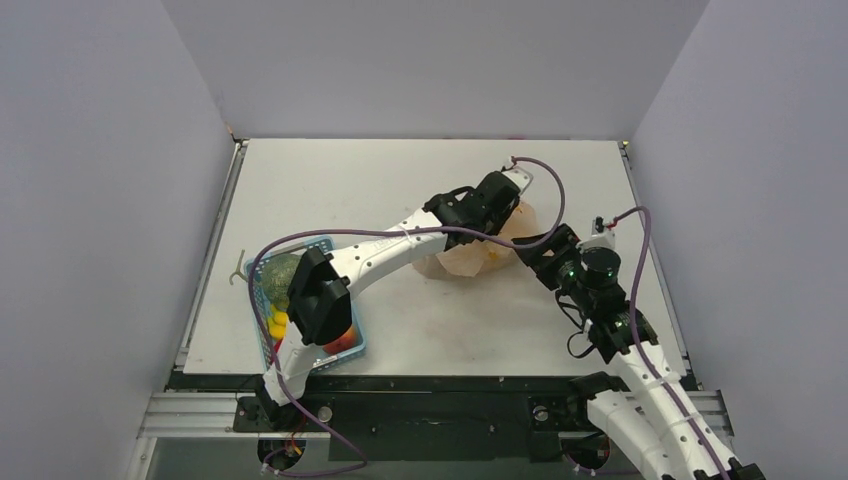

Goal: Take the fake fruits out of the plastic bag
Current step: Adjust the plastic bag at the center of the board.

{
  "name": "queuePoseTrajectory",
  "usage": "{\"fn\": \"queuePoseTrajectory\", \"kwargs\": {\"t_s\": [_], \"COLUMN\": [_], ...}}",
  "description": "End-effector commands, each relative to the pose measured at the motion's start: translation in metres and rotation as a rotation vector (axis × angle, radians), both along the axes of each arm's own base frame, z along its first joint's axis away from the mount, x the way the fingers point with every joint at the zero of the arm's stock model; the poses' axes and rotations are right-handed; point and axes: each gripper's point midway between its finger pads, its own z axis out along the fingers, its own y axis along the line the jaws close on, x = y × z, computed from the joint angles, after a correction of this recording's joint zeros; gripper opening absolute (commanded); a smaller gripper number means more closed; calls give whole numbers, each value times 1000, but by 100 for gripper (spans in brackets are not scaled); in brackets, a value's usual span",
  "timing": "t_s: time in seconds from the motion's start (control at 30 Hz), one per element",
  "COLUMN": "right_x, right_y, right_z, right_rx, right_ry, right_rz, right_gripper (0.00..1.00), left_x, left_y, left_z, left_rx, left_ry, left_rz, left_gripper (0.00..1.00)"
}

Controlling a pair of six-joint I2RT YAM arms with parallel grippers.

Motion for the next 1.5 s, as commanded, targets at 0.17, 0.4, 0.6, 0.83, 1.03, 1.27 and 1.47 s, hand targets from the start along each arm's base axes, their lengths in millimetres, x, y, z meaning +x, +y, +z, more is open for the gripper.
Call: {"fn": "queuePoseTrajectory", "kwargs": {"t_s": [0.17,0.4,0.6,0.83,1.03,1.27,1.47], "right_x": [6,28,53,56,44,31,35], "right_y": [24,24,29,10,-65,-136,-156], "right_z": [5,-15,-29,-59,-105,-73,-40], "right_rx": [201,169,113,-122,-421,-610,-659], "right_ry": [63,88,115,102,230,252,223], "right_rz": [-30,-76,-80,-121,-267,-379,-392], "right_gripper": [64,64,57,5,0,0,0], "left_x": [1,4,13,54,113,159,156], "left_y": [-19,-18,-13,19,78,166,158], "left_z": [66,77,90,113,127,132,123], "left_rx": [-197,-273,-323,-334,-387,-472,-542], "left_ry": [-1,43,41,-74,-74,10,125], "left_rz": [-19,-21,7,159,302,458,346], "left_gripper": [0,0,0,0,0,0,0]}}
